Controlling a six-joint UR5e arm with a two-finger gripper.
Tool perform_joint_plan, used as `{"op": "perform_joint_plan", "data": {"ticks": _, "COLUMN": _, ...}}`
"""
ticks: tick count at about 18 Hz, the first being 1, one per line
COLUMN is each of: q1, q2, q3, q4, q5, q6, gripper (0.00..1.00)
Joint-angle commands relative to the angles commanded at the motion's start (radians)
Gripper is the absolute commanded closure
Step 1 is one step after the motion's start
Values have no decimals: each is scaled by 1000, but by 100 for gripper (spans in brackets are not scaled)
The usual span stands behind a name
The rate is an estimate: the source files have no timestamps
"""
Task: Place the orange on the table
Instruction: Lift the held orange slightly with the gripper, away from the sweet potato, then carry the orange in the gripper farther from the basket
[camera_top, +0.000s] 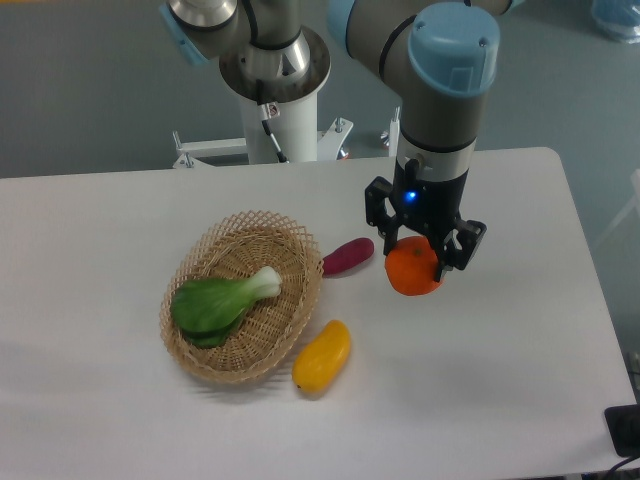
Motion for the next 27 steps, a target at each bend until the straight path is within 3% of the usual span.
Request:
{"op": "perform_joint_plan", "data": {"ticks": 10, "q1": 14, "q2": -6, "q3": 0, "q4": 9, "q5": 8, "q6": 14, "gripper": 27}}
{"op": "perform_joint_plan", "data": {"ticks": 16, "q1": 84, "q2": -35, "q3": -23, "q4": 20, "q5": 11, "q6": 173, "gripper": 26}}
{"op": "perform_joint_plan", "data": {"ticks": 20, "q1": 118, "q2": -51, "q3": -93, "q4": 38, "q5": 24, "q6": 325, "gripper": 27}}
{"op": "perform_joint_plan", "data": {"ticks": 24, "q1": 118, "q2": -86, "q3": -167, "q4": 139, "q5": 109, "q6": 373, "gripper": 27}}
{"op": "perform_joint_plan", "data": {"ticks": 27, "q1": 118, "q2": -92, "q3": -242, "q4": 167, "q5": 138, "q6": 431, "gripper": 27}}
